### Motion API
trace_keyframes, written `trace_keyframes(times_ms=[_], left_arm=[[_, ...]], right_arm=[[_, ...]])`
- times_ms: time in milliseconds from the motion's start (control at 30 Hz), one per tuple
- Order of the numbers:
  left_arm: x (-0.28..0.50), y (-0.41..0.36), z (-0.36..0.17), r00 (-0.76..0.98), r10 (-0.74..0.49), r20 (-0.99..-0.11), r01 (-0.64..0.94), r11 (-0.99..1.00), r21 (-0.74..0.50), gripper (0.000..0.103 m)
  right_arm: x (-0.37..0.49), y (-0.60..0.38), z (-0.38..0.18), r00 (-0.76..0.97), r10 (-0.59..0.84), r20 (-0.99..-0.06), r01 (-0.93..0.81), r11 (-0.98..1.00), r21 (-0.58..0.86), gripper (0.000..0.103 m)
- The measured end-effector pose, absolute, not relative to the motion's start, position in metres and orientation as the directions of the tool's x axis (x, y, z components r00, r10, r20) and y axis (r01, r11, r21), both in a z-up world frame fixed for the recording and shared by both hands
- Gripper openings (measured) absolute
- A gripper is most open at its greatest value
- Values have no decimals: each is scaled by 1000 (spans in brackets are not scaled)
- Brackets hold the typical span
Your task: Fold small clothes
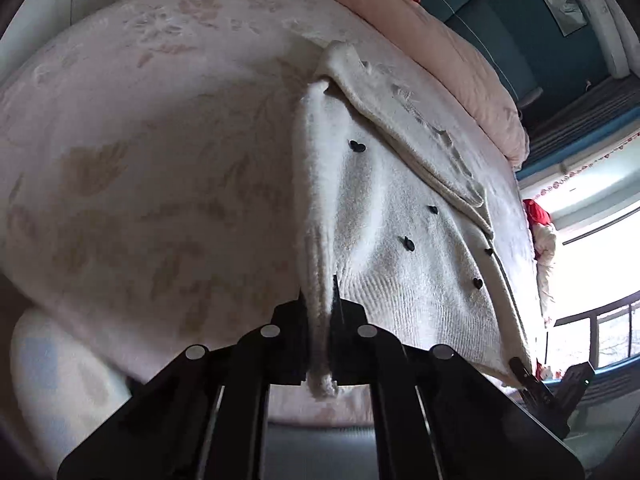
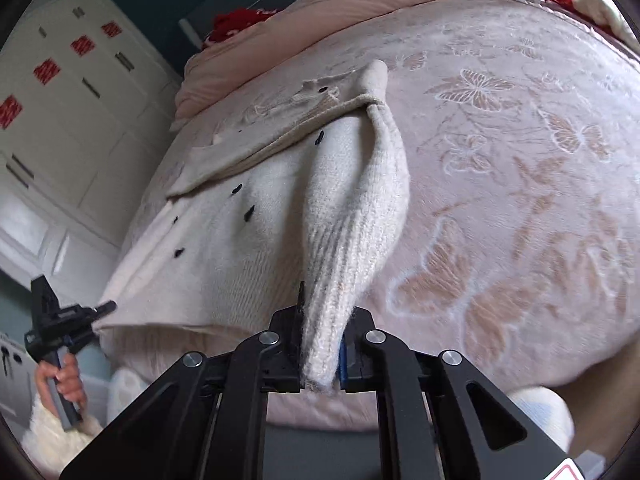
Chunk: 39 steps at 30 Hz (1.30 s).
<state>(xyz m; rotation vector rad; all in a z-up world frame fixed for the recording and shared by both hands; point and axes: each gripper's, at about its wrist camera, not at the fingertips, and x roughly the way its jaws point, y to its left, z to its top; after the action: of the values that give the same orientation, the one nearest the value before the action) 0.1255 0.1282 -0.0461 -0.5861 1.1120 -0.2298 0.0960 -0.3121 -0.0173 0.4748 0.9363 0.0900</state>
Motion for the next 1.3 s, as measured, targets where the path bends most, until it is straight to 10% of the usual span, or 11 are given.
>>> trace_keyframes(times_ms=[533,800,1133,1233,1300], left_arm=[[-45,145,-5,217,-461,-860,51,885,-462,6],[116,118,52,527,-462,-714,117,871,-477,7],[290,97,-71,492,-369,-788,-59,889,-454,14],[270,109,-49,568,-339,-750,-3,911,-413,37],[250,117,-32,637,-297,-711,31,932,-362,75]], right_arm=[[-73,-276,-11,269,426,-864,-116,905,410,10],[86,-366,35,697,415,-584,-6,819,574,10],[214,-378,-43,706,240,-666,243,801,547,31],[189,-384,-16,760,158,-631,232,840,490,61],[179,-381,-8,752,145,-643,207,875,439,61]])
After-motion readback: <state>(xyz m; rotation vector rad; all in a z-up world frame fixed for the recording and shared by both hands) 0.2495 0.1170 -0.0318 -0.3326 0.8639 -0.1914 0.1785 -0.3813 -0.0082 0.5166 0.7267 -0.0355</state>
